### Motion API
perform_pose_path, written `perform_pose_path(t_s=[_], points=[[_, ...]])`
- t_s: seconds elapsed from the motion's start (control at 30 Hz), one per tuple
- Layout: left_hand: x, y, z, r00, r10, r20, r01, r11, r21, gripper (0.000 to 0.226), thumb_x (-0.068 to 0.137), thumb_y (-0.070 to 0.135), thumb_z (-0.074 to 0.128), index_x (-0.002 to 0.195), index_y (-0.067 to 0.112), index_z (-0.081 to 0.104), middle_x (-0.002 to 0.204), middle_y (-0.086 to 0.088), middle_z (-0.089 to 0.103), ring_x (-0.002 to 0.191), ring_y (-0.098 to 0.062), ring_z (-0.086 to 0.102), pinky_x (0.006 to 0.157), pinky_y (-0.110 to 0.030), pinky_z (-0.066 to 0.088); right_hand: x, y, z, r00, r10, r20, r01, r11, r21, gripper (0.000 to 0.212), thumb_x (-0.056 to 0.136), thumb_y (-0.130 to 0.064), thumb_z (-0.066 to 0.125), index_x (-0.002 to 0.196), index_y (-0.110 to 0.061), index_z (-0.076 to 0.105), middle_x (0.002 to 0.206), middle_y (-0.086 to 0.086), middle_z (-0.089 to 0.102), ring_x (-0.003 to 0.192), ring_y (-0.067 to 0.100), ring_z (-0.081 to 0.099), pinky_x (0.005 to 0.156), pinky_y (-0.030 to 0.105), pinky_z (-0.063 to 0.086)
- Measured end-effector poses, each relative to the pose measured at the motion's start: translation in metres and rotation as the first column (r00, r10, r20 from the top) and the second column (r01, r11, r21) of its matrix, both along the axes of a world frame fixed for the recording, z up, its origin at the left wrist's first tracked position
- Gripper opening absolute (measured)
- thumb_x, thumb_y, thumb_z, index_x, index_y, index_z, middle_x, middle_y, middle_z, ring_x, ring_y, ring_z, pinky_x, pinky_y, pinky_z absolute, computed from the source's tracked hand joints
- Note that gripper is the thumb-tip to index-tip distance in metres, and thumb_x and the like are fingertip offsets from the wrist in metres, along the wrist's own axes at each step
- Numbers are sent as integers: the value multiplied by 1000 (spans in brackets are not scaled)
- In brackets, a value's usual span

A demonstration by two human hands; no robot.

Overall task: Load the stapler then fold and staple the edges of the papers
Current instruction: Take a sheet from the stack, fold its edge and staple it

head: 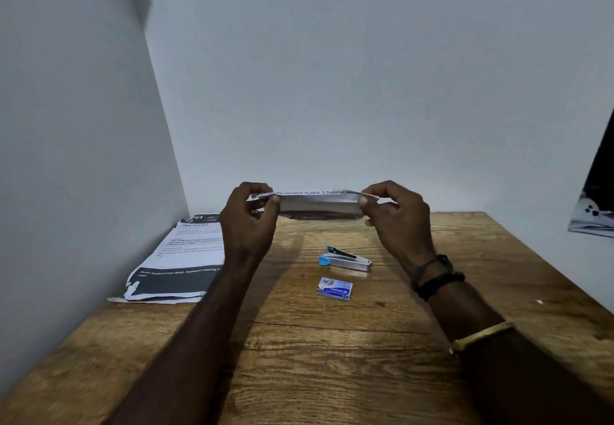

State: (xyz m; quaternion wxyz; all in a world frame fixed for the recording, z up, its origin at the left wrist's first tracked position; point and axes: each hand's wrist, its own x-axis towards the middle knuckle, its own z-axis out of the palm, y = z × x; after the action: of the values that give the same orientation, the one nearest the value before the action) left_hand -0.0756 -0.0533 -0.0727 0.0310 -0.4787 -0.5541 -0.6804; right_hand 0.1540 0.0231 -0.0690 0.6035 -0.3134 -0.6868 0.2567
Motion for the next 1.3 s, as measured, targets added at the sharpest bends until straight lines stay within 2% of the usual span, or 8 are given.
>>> perform_pose_path(t_s=[0.13,0.27,0.4,0.6,0.73,0.9,1.1,1.3], points=[[4,4,-3,914,-177,366,200,979,-27,26,88,30,75,90,5,71,92,-11,76,85,-22,75,90,-45,61,3,5,-6,1000,8,27,-7,1000,-17,1,86,-16,77,86,-17,76,81,-10,75,71,-3,68,66,11,52],[1,2,-7,787,-275,552,390,915,-100,27,82,-10,70,97,12,72,94,-13,69,88,-28,64,97,-48,54,4,10,-14,996,6,85,4,993,-115,13,87,-30,76,79,-19,80,79,-10,77,80,4,71,71,19,54],[3,2,-6,571,-306,762,585,803,-116,38,84,-14,53,109,5,74,74,-14,65,61,-23,64,66,-30,62,6,16,-24,984,20,177,8,988,-156,6,83,-25,79,80,-20,80,91,-11,76,90,4,69,75,19,50],[0,10,-22,691,-236,683,504,835,-221,49,83,-20,61,120,11,70,91,-4,69,75,-23,66,62,-28,62,5,12,-32,892,123,436,-32,977,-211,5,75,-31,81,74,-30,77,95,-20,69,97,-13,55,73,1,33],[-5,18,-29,800,-172,575,390,878,-279,64,77,-24,63,131,10,65,131,-2,56,114,-23,63,96,-37,57,9,12,-31,773,138,620,14,972,-234,21,67,-38,87,82,-29,75,110,-15,62,108,6,56,90,24,48],[-3,15,-29,773,-149,617,393,876,-281,72,74,-24,60,135,15,62,96,9,62,76,-18,64,61,-29,57,9,8,-28,640,123,758,67,974,-215,24,67,-44,87,80,-28,73,114,-7,62,113,16,59,97,41,50],[-2,14,-30,783,-111,611,319,916,-242,59,81,-15,70,134,11,64,142,-7,56,117,-27,63,99,-39,56,11,10,-28,866,102,490,21,971,-239,15,69,-27,89,75,-27,75,100,-7,71,99,13,64,79,26,48],[3,12,-29,762,-137,633,364,899,-244,60,80,-21,66,130,13,65,130,-12,64,106,-35,69,91,-52,59,14,13,-16,982,181,57,-144,908,-394,14,81,-17,80,69,-13,75,69,0,65,66,10,56,59,25,45]])
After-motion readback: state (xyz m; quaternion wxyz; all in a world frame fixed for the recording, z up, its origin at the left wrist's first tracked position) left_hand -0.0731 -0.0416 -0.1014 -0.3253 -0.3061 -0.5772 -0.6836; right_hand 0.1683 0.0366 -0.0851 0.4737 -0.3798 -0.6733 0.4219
